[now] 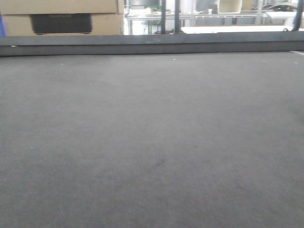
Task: Place cylindrical capacitor in blue bin on shelf
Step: 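Drive the base to the steel shelf of blue bins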
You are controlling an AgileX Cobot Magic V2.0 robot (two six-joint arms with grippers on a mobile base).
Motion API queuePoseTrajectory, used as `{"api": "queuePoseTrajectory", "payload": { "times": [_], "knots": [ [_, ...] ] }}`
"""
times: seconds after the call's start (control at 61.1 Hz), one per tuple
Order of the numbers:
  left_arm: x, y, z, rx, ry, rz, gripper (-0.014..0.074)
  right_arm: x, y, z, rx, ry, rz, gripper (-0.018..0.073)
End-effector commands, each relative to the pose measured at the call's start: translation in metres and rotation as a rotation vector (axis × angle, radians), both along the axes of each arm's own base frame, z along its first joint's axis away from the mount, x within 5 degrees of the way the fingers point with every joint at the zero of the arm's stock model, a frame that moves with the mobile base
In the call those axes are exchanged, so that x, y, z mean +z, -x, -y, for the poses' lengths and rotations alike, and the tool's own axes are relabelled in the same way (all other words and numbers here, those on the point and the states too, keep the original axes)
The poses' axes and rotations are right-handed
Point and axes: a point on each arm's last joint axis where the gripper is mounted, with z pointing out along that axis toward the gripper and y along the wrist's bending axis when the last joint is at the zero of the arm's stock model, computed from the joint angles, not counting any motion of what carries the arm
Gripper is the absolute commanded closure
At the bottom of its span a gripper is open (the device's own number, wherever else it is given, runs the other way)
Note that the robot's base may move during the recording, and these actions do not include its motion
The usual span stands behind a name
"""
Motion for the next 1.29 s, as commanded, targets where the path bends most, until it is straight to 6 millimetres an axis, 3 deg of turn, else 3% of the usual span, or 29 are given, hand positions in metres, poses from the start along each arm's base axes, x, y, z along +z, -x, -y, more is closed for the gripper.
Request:
{"api": "queuePoseTrajectory", "payload": {
  "times": [0.0,1.277],
  "knots": [
    [0.0044,0.001,0.0012,-0.009,0.008,0.027,0.0707,0.0052,0.0019,0.0009,-0.005,0.013,0.04,0.0659],
    [0.0048,0.0017,0.0011,-0.009,0.008,0.03,0.0707,0.0052,0.0019,0.0009,-0.005,0.013,0.04,0.0659]
  ]
}}
